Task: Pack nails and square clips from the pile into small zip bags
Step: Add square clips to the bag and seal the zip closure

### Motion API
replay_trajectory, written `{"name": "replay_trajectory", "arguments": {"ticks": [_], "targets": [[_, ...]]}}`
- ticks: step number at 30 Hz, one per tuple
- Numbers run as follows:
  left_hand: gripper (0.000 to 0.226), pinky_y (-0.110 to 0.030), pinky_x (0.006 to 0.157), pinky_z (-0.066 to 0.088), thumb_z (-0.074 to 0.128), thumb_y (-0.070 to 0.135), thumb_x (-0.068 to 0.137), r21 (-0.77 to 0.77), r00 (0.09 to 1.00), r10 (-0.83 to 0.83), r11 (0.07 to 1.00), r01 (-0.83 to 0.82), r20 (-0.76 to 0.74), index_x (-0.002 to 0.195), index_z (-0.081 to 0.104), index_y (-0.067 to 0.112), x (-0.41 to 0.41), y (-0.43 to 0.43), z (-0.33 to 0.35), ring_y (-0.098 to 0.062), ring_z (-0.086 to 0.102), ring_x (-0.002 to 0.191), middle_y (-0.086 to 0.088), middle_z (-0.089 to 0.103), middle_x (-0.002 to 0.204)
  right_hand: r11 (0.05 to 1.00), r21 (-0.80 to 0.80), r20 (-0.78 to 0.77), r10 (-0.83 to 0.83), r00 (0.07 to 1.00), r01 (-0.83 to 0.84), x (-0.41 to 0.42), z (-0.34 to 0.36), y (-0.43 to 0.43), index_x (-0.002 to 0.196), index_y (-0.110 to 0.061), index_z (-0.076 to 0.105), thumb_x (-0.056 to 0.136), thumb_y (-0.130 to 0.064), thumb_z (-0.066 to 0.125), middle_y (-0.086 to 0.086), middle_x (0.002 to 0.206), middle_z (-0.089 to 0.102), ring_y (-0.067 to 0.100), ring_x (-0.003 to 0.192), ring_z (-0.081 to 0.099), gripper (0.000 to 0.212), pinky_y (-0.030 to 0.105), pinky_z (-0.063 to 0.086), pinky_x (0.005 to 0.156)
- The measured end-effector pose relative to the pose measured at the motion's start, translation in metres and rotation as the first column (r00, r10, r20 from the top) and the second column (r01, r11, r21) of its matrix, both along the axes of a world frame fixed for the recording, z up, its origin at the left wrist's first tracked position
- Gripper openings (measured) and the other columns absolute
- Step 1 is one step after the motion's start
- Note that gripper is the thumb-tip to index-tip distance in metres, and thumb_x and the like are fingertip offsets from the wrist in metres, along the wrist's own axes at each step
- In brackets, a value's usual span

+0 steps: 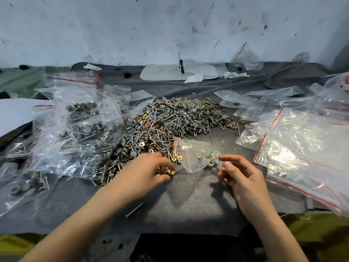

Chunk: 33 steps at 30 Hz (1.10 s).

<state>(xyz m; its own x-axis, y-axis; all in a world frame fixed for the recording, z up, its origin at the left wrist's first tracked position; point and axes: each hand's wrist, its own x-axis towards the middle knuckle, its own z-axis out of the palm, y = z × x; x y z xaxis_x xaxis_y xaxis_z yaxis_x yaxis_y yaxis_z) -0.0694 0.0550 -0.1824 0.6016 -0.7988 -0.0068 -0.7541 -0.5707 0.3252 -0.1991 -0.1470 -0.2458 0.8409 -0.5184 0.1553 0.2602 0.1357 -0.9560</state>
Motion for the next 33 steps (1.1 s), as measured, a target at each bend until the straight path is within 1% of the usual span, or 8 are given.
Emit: {"name": "replay_trajectory", "arguments": {"ticks": [1,3,7,17,23,27,30,33], "targets": [[0.029,-0.028,0.086,0.046,0.065,0.032,0.089,0.062,0.999,-0.007,0.998,0.004,0.045,0.118,0.063,0.036,-0.002,-0.001,-0.006,-0.004,0.053,0.093,0.012,0.057,0.102,1.000,-0.001,-0.001,0.001,1.000,-0.001,0.000,0.000,0.000,0.093,-0.019,0.071,0.076,-0.032,0.065,0.000,0.071,0.063,0.011,0.069,0.059,0.022,0.017,0.047,0.059],[0.032,-0.034,0.086,0.048,0.061,0.034,0.091,0.077,0.992,0.002,0.997,-0.012,0.126,0.122,0.059,0.040,-0.004,-0.004,-0.011,-0.009,0.053,0.103,0.013,0.052,0.109,1.000,-0.010,-0.002,0.000,1.000,0.000,0.000,0.000,0.001,0.092,-0.018,0.071,0.077,-0.030,0.064,0.001,0.070,0.063,0.011,0.068,0.059,0.020,0.017,0.046,0.059],[0.015,-0.030,0.072,0.047,0.056,0.033,0.091,0.063,0.976,-0.007,0.998,-0.007,0.216,0.105,0.061,0.035,-0.003,-0.010,-0.013,-0.011,0.055,0.101,0.014,0.047,0.108,0.999,-0.035,-0.014,-0.002,1.000,0.002,-0.001,-0.001,0.000,0.092,-0.018,0.072,0.082,-0.025,0.061,0.003,0.068,0.063,0.011,0.068,0.058,0.016,0.017,0.046,0.059],[0.023,-0.033,0.077,0.049,0.060,0.038,0.090,0.111,0.982,0.060,0.991,-0.081,0.182,0.113,0.060,0.032,-0.002,-0.012,-0.012,-0.014,0.054,0.106,0.013,0.047,0.117,0.999,-0.052,-0.007,-0.005,1.000,0.005,-0.002,-0.002,0.000,0.092,-0.019,0.072,0.082,-0.025,0.060,0.002,0.067,0.063,0.010,0.068,0.058,0.017,0.016,0.046,0.058],[0.015,-0.029,0.071,0.046,0.061,0.035,0.089,0.035,0.978,0.088,0.995,-0.096,0.188,0.102,0.057,0.030,-0.003,-0.011,-0.012,-0.012,0.054,0.099,0.014,0.045,0.113,0.998,-0.058,-0.008,-0.010,1.000,0.010,-0.003,-0.003,0.000,0.092,-0.018,0.071,0.080,-0.030,0.061,0.004,0.067,0.063,0.011,0.068,0.059,0.020,0.017,0.046,0.059],[0.010,-0.024,0.067,0.041,0.061,0.026,0.089,-0.066,0.980,0.061,0.997,-0.050,0.190,0.093,0.053,0.030,-0.004,-0.007,-0.017,-0.007,0.053,0.092,0.016,0.053,0.099,0.998,-0.069,-0.011,-0.009,1.000,0.008,-0.003,-0.003,0.000,0.092,-0.017,0.071,0.081,-0.030,0.061,0.002,0.068,0.063,0.012,0.069,0.059,0.020,0.018,0.047,0.060],[0.015,-0.024,0.073,0.049,0.069,0.017,0.085,-0.273,0.995,0.099,0.958,-0.090,0.018,0.087,0.057,0.026,-0.005,-0.005,-0.018,-0.002,0.056,0.078,0.014,0.061,0.083,0.998,-0.069,-0.016,-0.010,1.000,0.009,-0.004,-0.002,0.001,0.091,-0.018,0.072,0.080,-0.031,0.061,0.003,0.068,0.063,0.011,0.069,0.059,0.021,0.018,0.047,0.060],[0.020,-0.018,0.068,0.053,0.070,0.002,0.083,-0.545,0.906,0.092,0.772,-0.327,-0.413,0.088,0.062,0.019,-0.010,-0.004,-0.010,-0.007,0.066,0.070,0.002,0.069,0.075,0.997,-0.080,-0.016,-0.016,1.000,0.015,-0.005,0.000,0.003,0.089,-0.018,0.072,0.080,-0.030,0.060,0.004,0.068,0.064,0.011,0.068,0.059,0.019,0.017,0.047,0.060]]}}
